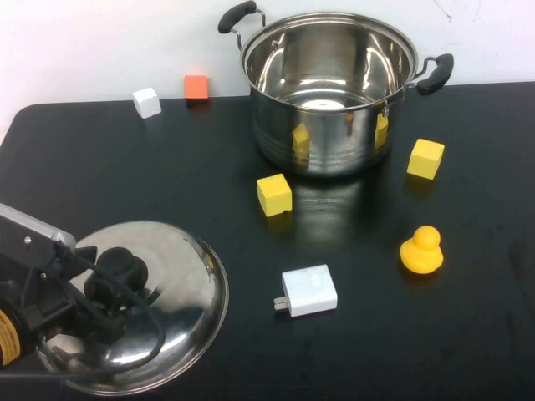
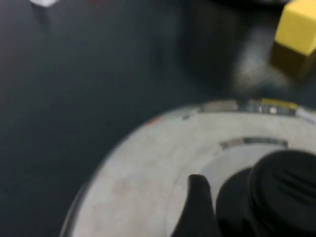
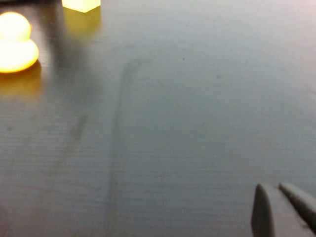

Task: Cover the pot
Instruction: Pick up the pot lid, then place the pot lid on the pot

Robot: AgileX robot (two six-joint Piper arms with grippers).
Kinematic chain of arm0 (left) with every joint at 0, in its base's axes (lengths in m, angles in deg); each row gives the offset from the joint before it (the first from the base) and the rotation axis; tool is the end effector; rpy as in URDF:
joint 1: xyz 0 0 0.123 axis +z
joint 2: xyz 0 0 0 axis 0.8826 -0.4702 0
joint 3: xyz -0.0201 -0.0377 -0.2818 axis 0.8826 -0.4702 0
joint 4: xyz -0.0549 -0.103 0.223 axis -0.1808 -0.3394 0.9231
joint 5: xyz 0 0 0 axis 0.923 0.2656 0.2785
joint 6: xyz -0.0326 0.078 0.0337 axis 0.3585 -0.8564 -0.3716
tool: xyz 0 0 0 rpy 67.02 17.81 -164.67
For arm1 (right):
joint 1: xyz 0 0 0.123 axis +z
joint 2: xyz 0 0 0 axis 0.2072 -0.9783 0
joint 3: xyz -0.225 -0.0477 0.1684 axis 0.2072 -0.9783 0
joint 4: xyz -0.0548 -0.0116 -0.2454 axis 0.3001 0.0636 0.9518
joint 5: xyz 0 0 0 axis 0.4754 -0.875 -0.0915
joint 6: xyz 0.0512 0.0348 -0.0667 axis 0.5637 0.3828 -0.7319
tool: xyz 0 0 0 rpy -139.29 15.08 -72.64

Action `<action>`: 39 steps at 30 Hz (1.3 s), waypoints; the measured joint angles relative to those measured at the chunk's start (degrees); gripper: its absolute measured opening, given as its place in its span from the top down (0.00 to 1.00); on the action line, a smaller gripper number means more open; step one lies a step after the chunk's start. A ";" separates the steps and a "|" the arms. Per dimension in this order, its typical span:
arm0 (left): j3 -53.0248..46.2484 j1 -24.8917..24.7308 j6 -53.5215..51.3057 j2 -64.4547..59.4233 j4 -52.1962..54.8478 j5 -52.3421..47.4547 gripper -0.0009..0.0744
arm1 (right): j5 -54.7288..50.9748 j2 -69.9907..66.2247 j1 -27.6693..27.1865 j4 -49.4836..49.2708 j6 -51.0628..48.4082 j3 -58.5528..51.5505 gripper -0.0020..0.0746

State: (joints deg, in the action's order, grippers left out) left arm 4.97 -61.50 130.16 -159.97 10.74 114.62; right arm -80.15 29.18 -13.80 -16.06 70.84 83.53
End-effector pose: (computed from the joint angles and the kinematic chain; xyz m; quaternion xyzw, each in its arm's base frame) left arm 0.2187 -0.0379 0.2161 0.1962 0.8032 -0.1345 0.5462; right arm 0.0527 -0.0024 0.1765 -0.0240 0.7957 -0.0426 0.6038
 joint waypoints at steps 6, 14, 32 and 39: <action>0.00 0.00 0.21 -0.61 -0.17 1.52 0.54 | 0.00 0.00 0.00 0.00 0.00 0.00 0.98; 7.39 0.00 13.73 0.43 1.95 -1.85 0.54 | 0.00 0.00 0.00 0.00 0.00 0.00 0.98; 63.49 -14.52 59.24 -21.91 41.87 0.04 0.55 | 0.00 0.00 0.00 0.00 0.00 0.00 0.98; 79.80 -17.95 62.29 -37.52 44.77 0.27 0.55 | 0.00 0.00 0.00 0.00 0.00 0.00 0.98</action>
State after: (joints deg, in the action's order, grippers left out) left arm 84.77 -79.45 192.45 -197.49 55.51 114.89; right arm -80.15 29.18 -13.80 -16.06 70.84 83.53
